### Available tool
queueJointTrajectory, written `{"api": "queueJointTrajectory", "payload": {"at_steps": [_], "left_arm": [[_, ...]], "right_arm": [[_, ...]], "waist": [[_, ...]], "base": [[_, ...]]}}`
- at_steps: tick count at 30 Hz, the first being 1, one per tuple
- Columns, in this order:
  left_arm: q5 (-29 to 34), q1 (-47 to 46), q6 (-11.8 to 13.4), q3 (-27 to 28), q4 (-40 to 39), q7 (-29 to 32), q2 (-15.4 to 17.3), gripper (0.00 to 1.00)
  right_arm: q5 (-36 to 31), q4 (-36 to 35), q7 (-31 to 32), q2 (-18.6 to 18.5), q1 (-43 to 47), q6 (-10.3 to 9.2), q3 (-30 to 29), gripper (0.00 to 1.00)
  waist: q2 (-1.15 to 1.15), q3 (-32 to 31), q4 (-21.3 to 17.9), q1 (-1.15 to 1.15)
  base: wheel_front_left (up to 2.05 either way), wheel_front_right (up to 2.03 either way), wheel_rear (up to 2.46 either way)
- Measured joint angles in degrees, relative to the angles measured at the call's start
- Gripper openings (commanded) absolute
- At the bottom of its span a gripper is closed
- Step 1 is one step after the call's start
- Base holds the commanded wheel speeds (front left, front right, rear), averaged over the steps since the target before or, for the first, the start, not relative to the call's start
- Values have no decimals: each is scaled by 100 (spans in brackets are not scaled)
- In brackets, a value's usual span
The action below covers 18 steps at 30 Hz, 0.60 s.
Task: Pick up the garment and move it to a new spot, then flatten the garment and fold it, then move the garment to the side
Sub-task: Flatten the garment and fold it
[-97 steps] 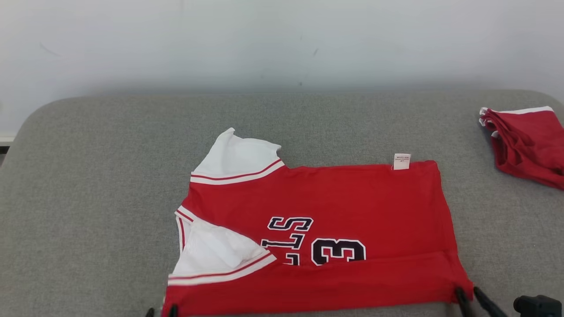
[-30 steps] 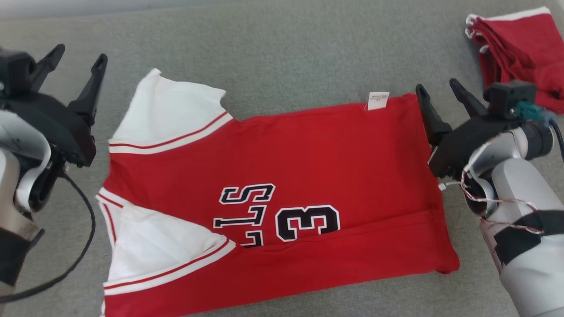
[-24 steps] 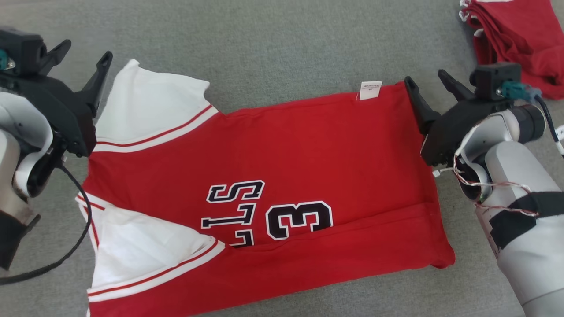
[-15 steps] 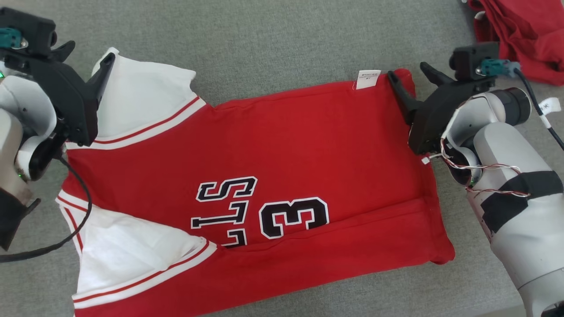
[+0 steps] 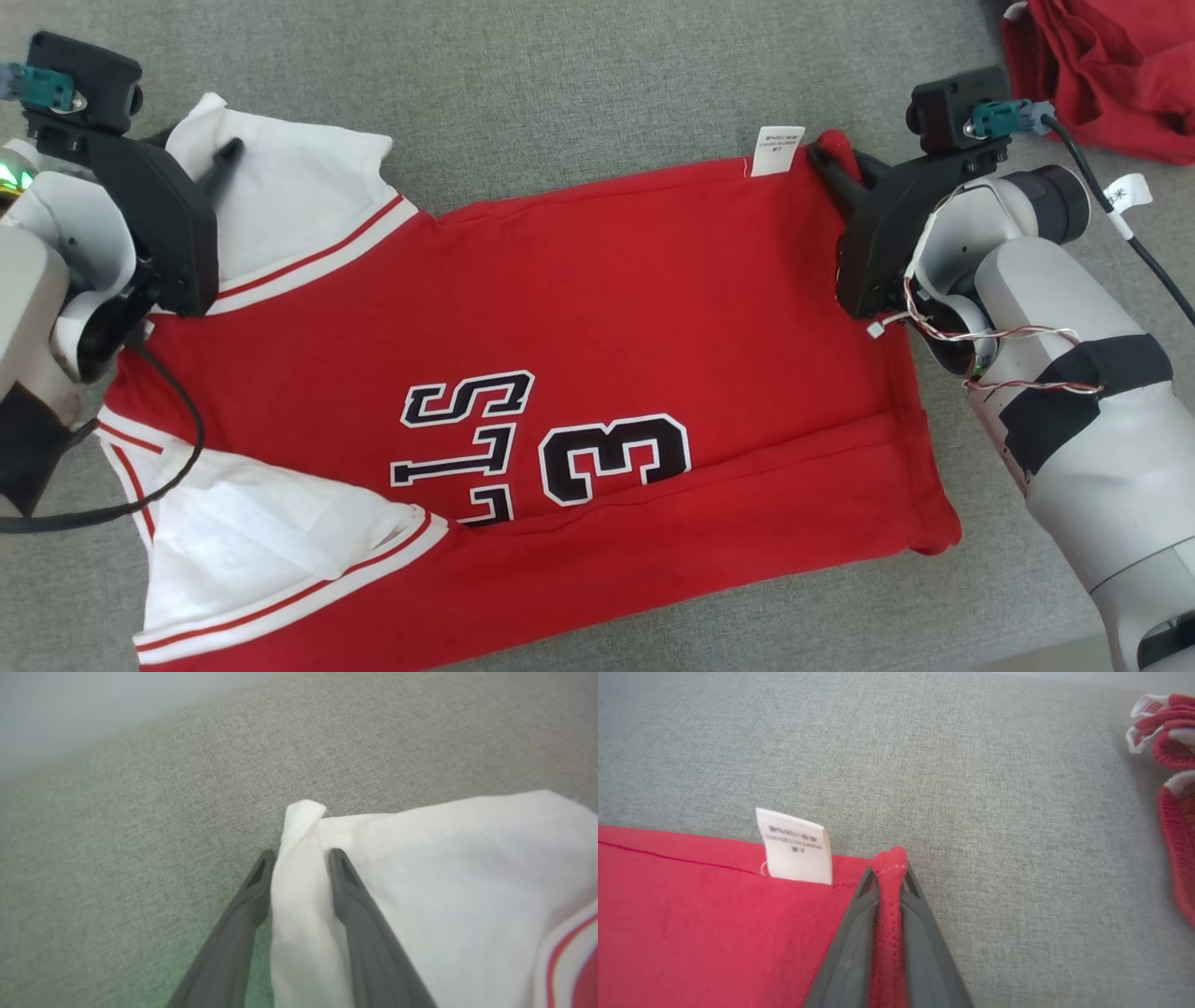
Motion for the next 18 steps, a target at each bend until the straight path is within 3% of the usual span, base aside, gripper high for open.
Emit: {"api": "queueJointTrajectory", "payload": {"at_steps": [12, 18], "left_arm": [[-352, -104, 0, -43, -96, -1418, -76, 0], [-504, 554, 0, -67, -633, -2302, -20, 0]], "right_arm": [[112, 187, -950, -157, -48, 0, -48, 0], [231, 179, -1630, -229, 470, 0, -96, 0]], "waist": [[0, -246, 175, 1], [0, -547, 334, 0]], "base": [[0, 0, 0], [0, 0, 0]]}}
